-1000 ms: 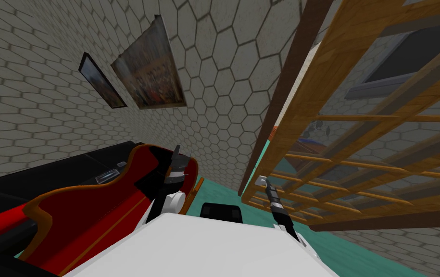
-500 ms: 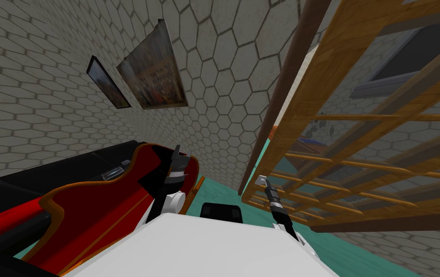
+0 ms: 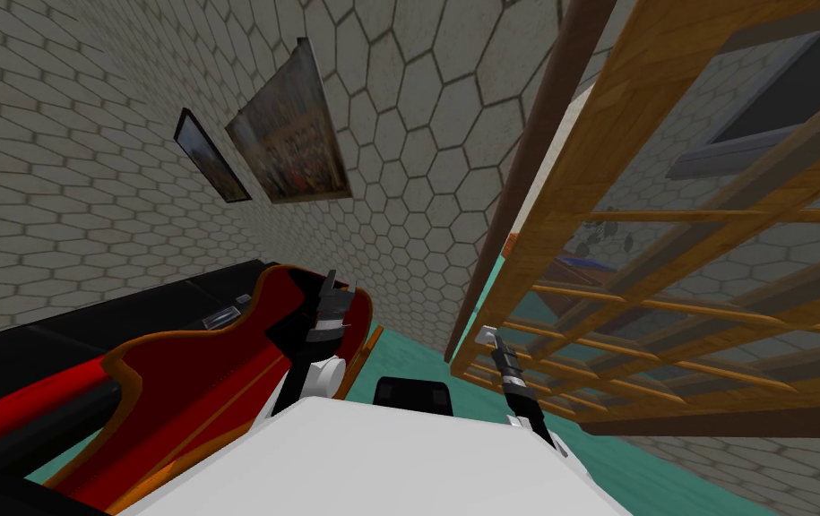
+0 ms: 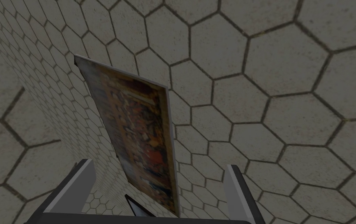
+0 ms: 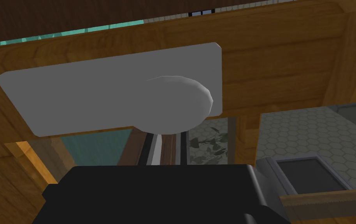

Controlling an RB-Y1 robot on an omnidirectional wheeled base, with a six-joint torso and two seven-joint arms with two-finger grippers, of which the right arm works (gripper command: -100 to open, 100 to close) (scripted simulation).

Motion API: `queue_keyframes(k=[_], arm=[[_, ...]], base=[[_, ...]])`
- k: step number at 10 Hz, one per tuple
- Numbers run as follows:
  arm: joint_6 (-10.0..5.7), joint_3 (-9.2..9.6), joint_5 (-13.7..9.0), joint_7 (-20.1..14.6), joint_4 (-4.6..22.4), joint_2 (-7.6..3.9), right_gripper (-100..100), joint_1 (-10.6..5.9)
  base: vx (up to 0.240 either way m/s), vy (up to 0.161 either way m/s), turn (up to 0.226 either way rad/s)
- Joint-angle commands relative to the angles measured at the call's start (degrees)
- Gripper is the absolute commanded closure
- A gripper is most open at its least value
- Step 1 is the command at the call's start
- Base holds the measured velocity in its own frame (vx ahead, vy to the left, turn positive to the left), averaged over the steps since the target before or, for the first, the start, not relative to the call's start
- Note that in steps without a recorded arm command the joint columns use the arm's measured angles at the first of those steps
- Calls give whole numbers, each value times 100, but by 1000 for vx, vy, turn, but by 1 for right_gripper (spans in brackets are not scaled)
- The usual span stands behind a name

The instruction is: Pull the door open

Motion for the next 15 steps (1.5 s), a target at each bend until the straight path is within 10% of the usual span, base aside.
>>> queue_keyframes(k=[1,6,7,15], arm=[[-97,87,-23,-183,30,43,100,-126],[-60,208,-231,-661,37,28,100,-163],[99,171,-305,-743,-36,1,-100,-17],[211,383,-744,-1826,-152,85,-100,-56]], base=[[-27,-13,21],[-21,-6,29],[-42,-37,7],[-57,-4,28]])
